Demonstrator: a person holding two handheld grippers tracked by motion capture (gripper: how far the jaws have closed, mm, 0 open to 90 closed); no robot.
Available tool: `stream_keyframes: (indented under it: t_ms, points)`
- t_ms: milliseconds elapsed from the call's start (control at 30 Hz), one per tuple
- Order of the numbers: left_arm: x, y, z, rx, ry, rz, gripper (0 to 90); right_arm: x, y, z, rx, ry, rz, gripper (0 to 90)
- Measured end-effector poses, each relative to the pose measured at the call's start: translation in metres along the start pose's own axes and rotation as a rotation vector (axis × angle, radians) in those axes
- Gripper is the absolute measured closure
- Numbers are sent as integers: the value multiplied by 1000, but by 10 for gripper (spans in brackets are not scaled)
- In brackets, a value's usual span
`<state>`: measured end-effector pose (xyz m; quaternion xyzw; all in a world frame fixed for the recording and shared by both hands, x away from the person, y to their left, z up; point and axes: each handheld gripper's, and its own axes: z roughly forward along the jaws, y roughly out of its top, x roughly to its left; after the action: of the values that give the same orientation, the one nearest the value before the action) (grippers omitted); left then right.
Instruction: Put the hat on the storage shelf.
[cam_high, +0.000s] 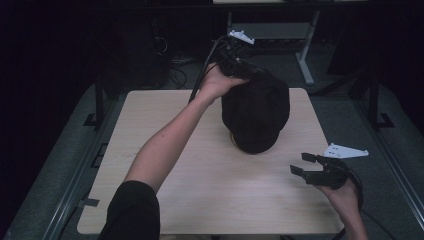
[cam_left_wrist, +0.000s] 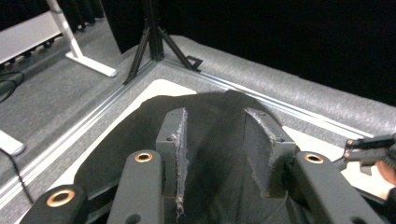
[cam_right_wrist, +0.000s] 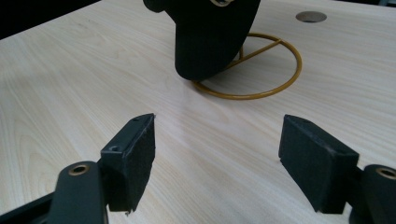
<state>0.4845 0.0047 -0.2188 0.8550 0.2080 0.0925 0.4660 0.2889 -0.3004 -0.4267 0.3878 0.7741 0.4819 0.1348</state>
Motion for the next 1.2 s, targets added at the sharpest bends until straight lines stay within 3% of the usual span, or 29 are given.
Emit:
stream_keyframes:
  t_ms: [233, 367, 467, 633, 800, 967, 1100, 1200]
  points:
    - [3, -15, -10, 22, -10, -15, 567, 0, -1, 1, 4, -15, 3, 259]
    - [4, -23, -18, 8, -9, -27, 562, 0, -2, 3, 12, -23, 0, 259]
    - [3, -27, -23, 25, -3, -17, 553, 1, -1, 2, 2, -31, 2, 258]
    - [-1, -32, -30, 3, -3, -15, 547, 1, -3, 1, 2, -41, 3, 257]
    - [-8, -42, -37, 10, 8, 23, 540, 2, -4, 2, 5, -41, 6, 261]
    - [-10, -52, -40, 8, -2, 24, 533, 3, -3, 4, 14, -43, -2, 261]
    - [-10, -61, -44, 2, -4, 9, 531, 4, -3, 6, 15, -44, -8, 260]
    - [-9, -68, -48, -23, -11, -26, 527, 4, -2, 6, 15, -46, -9, 260]
